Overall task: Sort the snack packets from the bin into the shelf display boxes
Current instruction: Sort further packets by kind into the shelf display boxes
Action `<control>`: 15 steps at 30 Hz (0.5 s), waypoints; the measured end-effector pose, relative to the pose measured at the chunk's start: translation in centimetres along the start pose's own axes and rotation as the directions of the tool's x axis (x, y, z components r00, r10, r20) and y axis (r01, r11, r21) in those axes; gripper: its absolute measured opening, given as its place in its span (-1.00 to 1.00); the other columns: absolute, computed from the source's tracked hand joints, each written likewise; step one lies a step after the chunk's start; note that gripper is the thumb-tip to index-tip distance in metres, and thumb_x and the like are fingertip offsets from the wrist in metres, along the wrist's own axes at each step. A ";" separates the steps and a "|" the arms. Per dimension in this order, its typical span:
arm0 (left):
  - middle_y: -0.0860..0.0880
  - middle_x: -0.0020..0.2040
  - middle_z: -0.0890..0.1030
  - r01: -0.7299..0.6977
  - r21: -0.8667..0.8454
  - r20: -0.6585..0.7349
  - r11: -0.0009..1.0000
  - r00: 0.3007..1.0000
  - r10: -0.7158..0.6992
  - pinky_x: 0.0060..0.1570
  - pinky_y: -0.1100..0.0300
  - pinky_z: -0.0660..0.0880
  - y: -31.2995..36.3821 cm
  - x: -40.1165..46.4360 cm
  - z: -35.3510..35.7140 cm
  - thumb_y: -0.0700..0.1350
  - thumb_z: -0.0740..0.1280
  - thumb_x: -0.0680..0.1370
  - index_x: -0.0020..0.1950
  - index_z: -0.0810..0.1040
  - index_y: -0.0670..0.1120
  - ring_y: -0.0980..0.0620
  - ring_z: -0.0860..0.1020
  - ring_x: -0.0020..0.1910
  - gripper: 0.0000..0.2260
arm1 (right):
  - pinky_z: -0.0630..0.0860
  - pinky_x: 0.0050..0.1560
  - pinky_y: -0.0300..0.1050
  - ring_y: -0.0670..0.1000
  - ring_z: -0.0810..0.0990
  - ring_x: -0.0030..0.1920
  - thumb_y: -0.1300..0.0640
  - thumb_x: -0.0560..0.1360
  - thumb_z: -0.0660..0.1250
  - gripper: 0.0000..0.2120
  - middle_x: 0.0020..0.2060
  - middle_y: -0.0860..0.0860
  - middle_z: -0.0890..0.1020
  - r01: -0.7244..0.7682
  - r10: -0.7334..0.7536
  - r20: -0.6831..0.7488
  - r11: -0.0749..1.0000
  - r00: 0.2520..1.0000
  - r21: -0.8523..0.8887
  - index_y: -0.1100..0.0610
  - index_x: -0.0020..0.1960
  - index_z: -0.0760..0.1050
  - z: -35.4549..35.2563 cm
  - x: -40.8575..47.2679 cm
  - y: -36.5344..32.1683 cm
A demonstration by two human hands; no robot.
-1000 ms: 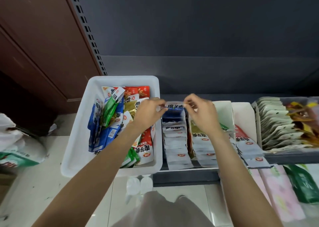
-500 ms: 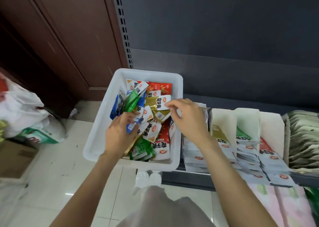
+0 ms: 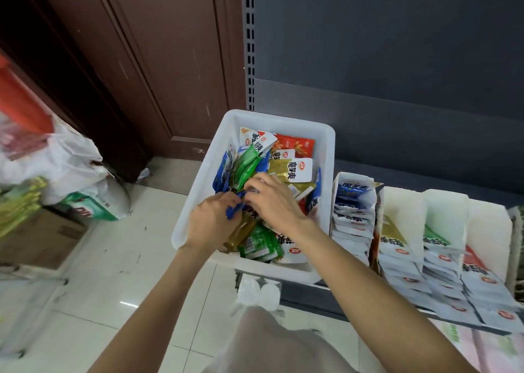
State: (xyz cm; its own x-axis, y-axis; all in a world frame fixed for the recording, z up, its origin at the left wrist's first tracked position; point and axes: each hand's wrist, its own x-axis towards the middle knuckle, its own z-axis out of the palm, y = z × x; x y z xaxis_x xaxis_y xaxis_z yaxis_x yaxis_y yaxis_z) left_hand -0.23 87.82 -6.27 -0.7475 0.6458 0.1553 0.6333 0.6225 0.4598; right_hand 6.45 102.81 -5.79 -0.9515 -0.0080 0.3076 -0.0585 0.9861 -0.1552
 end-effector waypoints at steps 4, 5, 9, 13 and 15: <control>0.17 -0.11 0.62 0.035 -0.400 -0.269 0.916 0.951 -0.154 -0.16 0.45 0.42 1.4 0.1 -2.2 -0.11 0.45 0.46 0.02 0.59 0.00 0.23 0.54 -0.18 -0.84 | 0.55 -0.13 -0.16 -0.06 0.61 -0.20 0.17 0.45 0.42 -0.94 -0.21 -0.05 0.67 -0.212 0.248 -0.175 0.956 0.953 0.204 0.10 -0.07 0.63 -3.6 -2.5 1.3; 0.17 -0.10 0.62 0.066 -0.505 -0.270 0.860 0.935 -0.230 -0.14 0.46 0.42 1.9 0.3 -2.4 -0.12 0.44 0.47 0.05 0.57 -0.02 0.22 0.55 -0.17 -0.82 | 0.55 -0.20 -0.18 -0.08 0.61 -0.24 0.16 0.49 0.39 -0.95 -0.23 -0.06 0.66 -0.333 0.398 -0.161 0.886 0.903 0.323 0.10 -0.07 0.61 -4.3 -3.3 1.7; 0.03 -0.08 0.67 0.231 -0.886 0.077 0.401 0.928 -0.363 0.01 0.14 0.53 4.3 1.4 -2.8 -0.16 0.42 0.48 0.09 0.54 -0.03 0.11 0.63 -0.10 -0.79 | 0.51 -0.21 -0.24 -0.09 0.63 -0.22 0.21 0.51 0.36 -0.91 -0.24 -0.03 0.67 -0.486 0.732 0.141 0.283 0.666 0.827 0.07 -0.16 0.57 -6.3 -5.1 2.1; -0.09 -0.02 0.67 0.327 -0.889 0.276 0.321 0.941 -0.195 -0.03 0.08 0.57 6.7 1.5 -2.1 -0.15 0.37 0.51 0.10 0.56 -0.12 -0.01 0.64 -0.05 -0.83 | 0.47 -0.34 -0.33 -0.15 0.62 -0.29 0.22 0.51 0.35 -0.93 -0.25 -0.01 0.69 -0.442 0.737 0.238 0.091 0.632 0.893 0.10 -0.13 0.58 -7.0 -6.0 1.5; -0.13 -0.03 0.67 0.305 -0.896 0.269 0.322 0.951 -0.152 -0.14 0.13 0.58 7.7 1.7 -1.6 -0.19 0.37 0.51 0.07 0.57 -0.13 -0.01 0.65 -0.09 -0.86 | 0.48 -0.31 -0.30 -0.16 0.62 -0.28 0.23 0.50 0.36 -0.94 -0.25 0.00 0.69 -0.448 0.738 0.250 0.080 0.627 0.890 0.11 -0.11 0.59 -7.0 -6.5 1.4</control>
State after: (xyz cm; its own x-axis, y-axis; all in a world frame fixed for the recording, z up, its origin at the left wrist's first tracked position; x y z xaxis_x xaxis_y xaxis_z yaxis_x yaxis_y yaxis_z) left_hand 3.05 92.93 -1.06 -0.7533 0.6385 -0.1577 -0.2040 0.0012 0.9790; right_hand 14.65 105.45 -1.40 -0.7155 0.6809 -0.1561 0.1529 -0.0654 -0.9861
